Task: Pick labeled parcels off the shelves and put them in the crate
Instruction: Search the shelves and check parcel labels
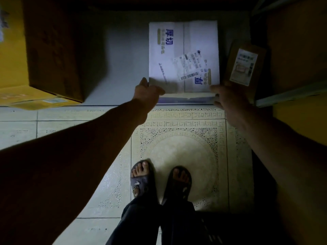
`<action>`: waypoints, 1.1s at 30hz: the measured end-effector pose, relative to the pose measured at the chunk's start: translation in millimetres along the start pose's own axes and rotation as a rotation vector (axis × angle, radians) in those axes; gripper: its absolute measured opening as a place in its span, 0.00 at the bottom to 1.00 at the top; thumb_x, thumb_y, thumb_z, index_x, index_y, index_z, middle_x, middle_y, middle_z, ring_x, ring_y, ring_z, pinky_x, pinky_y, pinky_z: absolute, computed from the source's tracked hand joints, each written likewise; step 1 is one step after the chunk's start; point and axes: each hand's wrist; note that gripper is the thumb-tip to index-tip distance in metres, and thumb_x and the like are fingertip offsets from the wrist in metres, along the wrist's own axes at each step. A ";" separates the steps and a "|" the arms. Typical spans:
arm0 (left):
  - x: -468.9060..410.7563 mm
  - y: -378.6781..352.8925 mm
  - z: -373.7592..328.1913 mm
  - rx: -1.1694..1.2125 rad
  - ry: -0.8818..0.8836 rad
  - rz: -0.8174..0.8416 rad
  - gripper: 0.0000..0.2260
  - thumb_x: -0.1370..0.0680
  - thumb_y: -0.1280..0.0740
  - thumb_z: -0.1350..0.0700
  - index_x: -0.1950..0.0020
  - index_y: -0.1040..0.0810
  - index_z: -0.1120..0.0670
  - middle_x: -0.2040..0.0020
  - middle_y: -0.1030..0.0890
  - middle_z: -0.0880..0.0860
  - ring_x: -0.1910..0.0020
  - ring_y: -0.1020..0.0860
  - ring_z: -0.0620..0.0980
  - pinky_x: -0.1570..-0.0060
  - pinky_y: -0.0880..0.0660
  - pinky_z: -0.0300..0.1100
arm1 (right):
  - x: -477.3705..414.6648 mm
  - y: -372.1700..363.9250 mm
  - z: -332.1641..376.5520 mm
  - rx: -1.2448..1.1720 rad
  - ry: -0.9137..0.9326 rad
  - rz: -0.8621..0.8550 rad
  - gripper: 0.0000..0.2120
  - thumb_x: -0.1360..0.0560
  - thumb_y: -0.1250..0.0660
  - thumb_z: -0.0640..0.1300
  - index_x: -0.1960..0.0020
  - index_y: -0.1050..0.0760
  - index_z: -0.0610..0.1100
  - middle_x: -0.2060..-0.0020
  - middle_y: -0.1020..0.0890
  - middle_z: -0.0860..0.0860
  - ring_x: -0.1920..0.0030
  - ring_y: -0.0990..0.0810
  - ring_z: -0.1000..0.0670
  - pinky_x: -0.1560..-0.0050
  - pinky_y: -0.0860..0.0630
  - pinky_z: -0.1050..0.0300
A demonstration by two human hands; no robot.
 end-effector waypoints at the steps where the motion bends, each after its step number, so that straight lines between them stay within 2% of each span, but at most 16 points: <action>1: 3.1 3.9 5.2 0.025 -0.013 -0.011 0.12 0.22 0.37 0.64 0.38 0.28 0.59 0.46 0.24 0.51 0.49 0.26 0.48 0.43 0.29 0.39 | 6.1 -0.5 -3.4 -0.009 -0.001 -0.001 0.10 0.24 0.32 0.45 0.43 0.24 0.49 0.48 0.20 0.52 0.43 0.23 0.49 0.43 0.25 0.53; 3: 12.0 14.6 17.4 0.074 -0.052 -0.022 0.11 0.21 0.36 0.63 0.40 0.24 0.56 0.46 0.21 0.51 0.45 0.23 0.50 0.38 0.27 0.44 | 20.5 -4.1 -11.3 -0.018 0.019 0.005 0.08 0.23 0.34 0.45 0.44 0.23 0.51 0.53 0.21 0.56 0.45 0.22 0.51 0.51 0.25 0.59; 4: 16.6 17.2 22.7 0.110 -0.073 -0.035 0.10 0.21 0.35 0.62 0.42 0.23 0.53 0.46 0.20 0.49 0.45 0.22 0.48 0.37 0.28 0.45 | 27.3 -4.6 -15.0 -0.019 0.042 0.014 0.09 0.22 0.34 0.45 0.42 0.23 0.52 0.52 0.21 0.57 0.45 0.23 0.53 0.51 0.26 0.59; 6: 32.4 26.9 37.9 0.218 -0.049 -0.073 0.14 0.22 0.35 0.64 0.41 0.23 0.48 0.47 0.20 0.46 0.47 0.22 0.45 0.39 0.28 0.43 | 47.2 -13.0 -22.4 -0.025 0.050 0.038 0.10 0.21 0.36 0.46 0.41 0.25 0.56 0.51 0.22 0.60 0.43 0.24 0.53 0.44 0.25 0.54; 9: 57.1 35.9 60.7 0.442 0.027 -0.097 0.24 0.24 0.35 0.68 0.31 0.26 0.50 0.40 0.19 0.49 0.42 0.21 0.47 0.38 0.26 0.44 | 75.1 -24.4 -32.1 -0.105 0.033 0.056 0.11 0.21 0.36 0.45 0.48 0.26 0.62 0.51 0.21 0.63 0.46 0.22 0.55 0.37 0.25 0.44; 11: 76.3 41.8 75.2 0.498 0.007 -0.103 0.26 0.24 0.37 0.71 0.29 0.28 0.52 0.39 0.19 0.49 0.40 0.21 0.46 0.39 0.25 0.41 | 94.1 -29.7 -37.3 -0.158 0.042 0.051 0.16 0.21 0.36 0.42 0.50 0.25 0.65 0.52 0.19 0.63 0.50 0.21 0.59 0.39 0.23 0.48; 13: 93.7 46.9 87.2 0.491 -0.054 -0.082 0.26 0.24 0.39 0.72 0.28 0.29 0.53 0.37 0.20 0.51 0.37 0.22 0.48 0.38 0.26 0.41 | 112.0 -30.9 -42.0 -0.196 0.062 0.040 0.19 0.21 0.36 0.40 0.50 0.24 0.67 0.54 0.16 0.64 0.50 0.18 0.61 0.47 0.22 0.58; 15: 109.0 52.1 97.7 0.493 -0.098 -0.068 0.26 0.24 0.39 0.71 0.27 0.30 0.54 0.36 0.21 0.53 0.36 0.23 0.51 0.39 0.25 0.40 | 129.5 -30.4 -46.0 -0.250 0.067 0.046 0.20 0.21 0.36 0.37 0.50 0.22 0.65 0.54 0.15 0.63 0.48 0.18 0.61 0.51 0.22 0.65; 18: 127.9 57.2 104.3 0.491 -0.140 -0.077 0.27 0.23 0.39 0.71 0.27 0.31 0.53 0.34 0.22 0.53 0.34 0.24 0.51 0.41 0.25 0.39 | 150.9 -27.3 -49.1 -0.280 0.102 0.038 0.25 0.21 0.38 0.34 0.53 0.19 0.67 0.52 0.15 0.62 0.46 0.18 0.58 0.51 0.23 0.69; 22: 144.4 59.2 106.8 0.463 -0.200 -0.077 0.28 0.24 0.39 0.71 0.27 0.31 0.52 0.32 0.24 0.53 0.32 0.26 0.52 0.35 0.28 0.47 | 168.5 -25.5 -52.7 -0.353 0.144 0.009 0.19 0.22 0.38 0.35 0.44 0.23 0.59 0.48 0.15 0.59 0.43 0.18 0.56 0.51 0.22 0.67; 27: 143.9 61.8 114.3 0.478 -0.208 -0.077 0.28 0.24 0.39 0.71 0.26 0.32 0.52 0.30 0.26 0.54 0.30 0.29 0.53 0.31 0.33 0.53 | 172.5 -26.1 -55.8 -0.328 0.162 -0.019 0.18 0.22 0.37 0.36 0.40 0.24 0.57 0.45 0.16 0.55 0.42 0.19 0.55 0.48 0.22 0.64; 30: 138.7 63.2 115.9 0.477 -0.204 -0.074 0.27 0.24 0.38 0.70 0.26 0.32 0.53 0.30 0.26 0.54 0.30 0.29 0.53 0.31 0.33 0.52 | 168.3 -29.2 -57.5 -0.322 0.156 -0.038 0.18 0.22 0.36 0.36 0.38 0.24 0.54 0.44 0.16 0.52 0.42 0.19 0.54 0.48 0.22 0.63; 33: 127.2 64.6 112.8 0.497 -0.176 -0.097 0.27 0.24 0.38 0.70 0.26 0.32 0.52 0.32 0.24 0.54 0.31 0.27 0.52 0.33 0.29 0.47 | 158.5 -38.9 -53.6 -0.273 0.166 -0.046 0.16 0.21 0.36 0.37 0.39 0.23 0.54 0.46 0.16 0.53 0.44 0.18 0.56 0.51 0.22 0.65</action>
Point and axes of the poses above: each hand's wrist, its own x-axis away from the middle knuckle, its own y-axis out of the back of the hand, z = x × y
